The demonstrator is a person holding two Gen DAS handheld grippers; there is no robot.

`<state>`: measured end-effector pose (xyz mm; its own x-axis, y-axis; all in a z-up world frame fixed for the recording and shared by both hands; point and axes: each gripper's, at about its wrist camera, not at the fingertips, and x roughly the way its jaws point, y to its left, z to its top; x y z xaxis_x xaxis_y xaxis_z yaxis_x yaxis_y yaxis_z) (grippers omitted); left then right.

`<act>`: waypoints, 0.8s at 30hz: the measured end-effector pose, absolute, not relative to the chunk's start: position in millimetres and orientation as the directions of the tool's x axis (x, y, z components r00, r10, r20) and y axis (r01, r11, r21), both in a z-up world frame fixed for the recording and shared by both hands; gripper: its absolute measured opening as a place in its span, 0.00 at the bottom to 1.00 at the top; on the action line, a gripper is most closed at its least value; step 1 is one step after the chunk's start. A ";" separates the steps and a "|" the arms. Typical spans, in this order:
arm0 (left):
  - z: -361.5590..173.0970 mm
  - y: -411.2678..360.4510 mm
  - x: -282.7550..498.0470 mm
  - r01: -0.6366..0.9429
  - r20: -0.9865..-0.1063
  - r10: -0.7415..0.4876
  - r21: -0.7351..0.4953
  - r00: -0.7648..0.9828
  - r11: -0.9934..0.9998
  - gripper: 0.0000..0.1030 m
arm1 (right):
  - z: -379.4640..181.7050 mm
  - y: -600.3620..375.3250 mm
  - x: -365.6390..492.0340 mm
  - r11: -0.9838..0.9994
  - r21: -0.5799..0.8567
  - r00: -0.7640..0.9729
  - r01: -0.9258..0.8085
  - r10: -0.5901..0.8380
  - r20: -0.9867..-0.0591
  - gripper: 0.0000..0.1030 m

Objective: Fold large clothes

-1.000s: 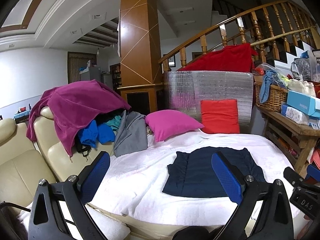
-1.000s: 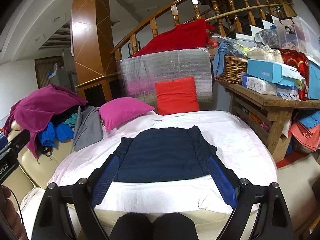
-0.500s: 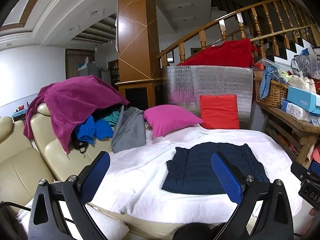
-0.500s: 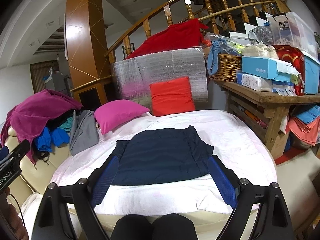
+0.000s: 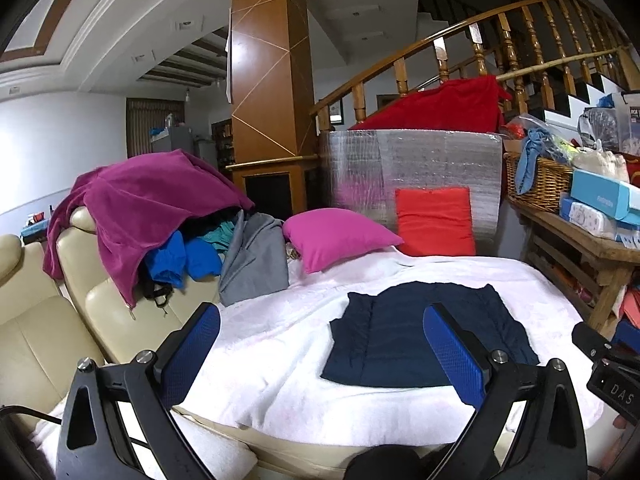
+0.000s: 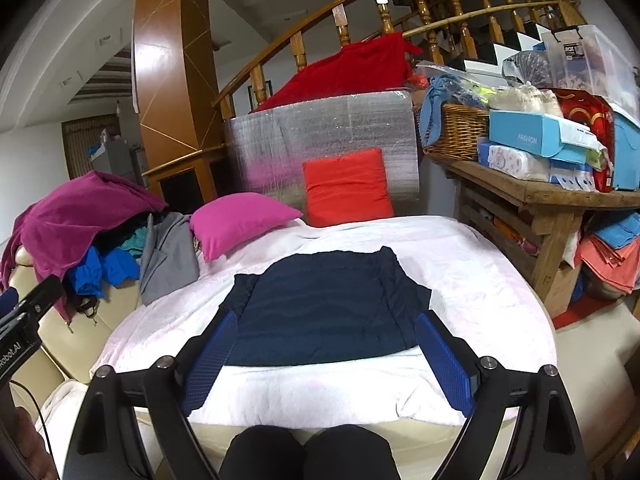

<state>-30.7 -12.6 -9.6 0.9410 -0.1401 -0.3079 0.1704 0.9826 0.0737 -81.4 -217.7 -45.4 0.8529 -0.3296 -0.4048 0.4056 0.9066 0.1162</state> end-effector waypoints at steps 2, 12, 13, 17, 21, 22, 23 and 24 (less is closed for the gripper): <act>-9.2 -11.1 -29.7 0.170 -0.305 -0.142 0.068 0.942 0.983 0.98 | -43.7 -217.3 -78.9 0.906 0.106 0.850 0.410 -0.337 -0.405 0.90; -14.9 -7.3 2.6 0.166 -0.340 -0.145 0.034 0.929 0.985 0.98 | -34.3 -213.2 -49.5 0.915 0.073 0.851 0.396 -0.336 -0.403 0.90; -15.5 -7.7 6.7 0.165 -0.343 -0.145 0.029 0.928 0.986 0.98 | -34.2 -213.6 -45.4 0.916 0.069 0.850 0.394 -0.336 -0.405 0.90; -19.2 -14.5 23.8 0.160 -0.357 -0.140 0.027 0.923 0.987 0.98 | -36.6 -216.9 -28.8 0.918 0.051 0.845 0.392 -0.338 -0.413 0.90; -24.4 -29.2 40.4 0.169 -0.374 -0.139 0.048 0.917 0.984 0.98 | -43.8 -229.0 -6.5 0.921 0.050 0.836 0.385 -0.326 -0.442 0.90; -25.7 -34.1 45.3 0.171 -0.376 -0.138 0.054 0.916 0.984 0.98 | -46.2 -233.3 -0.5 0.922 0.051 0.833 0.385 -0.323 -0.449 0.90; -26.5 -36.6 48.3 0.175 -0.377 -0.142 0.054 0.915 0.983 0.98 | -48.5 -238.6 5.4 0.922 0.051 0.830 0.384 -0.320 -0.457 0.90; -27.9 -40.1 53.7 0.190 -0.379 -0.159 0.046 0.912 0.981 0.98 | -50.0 -243.4 9.8 0.922 0.052 0.828 0.383 -0.318 -0.462 0.90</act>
<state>53.7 -40.1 -27.9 0.9116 -0.1589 -0.3791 0.1901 0.9807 0.0462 9.8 -243.4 -50.0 0.8279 -0.3177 -0.4623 0.3831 0.9222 0.0523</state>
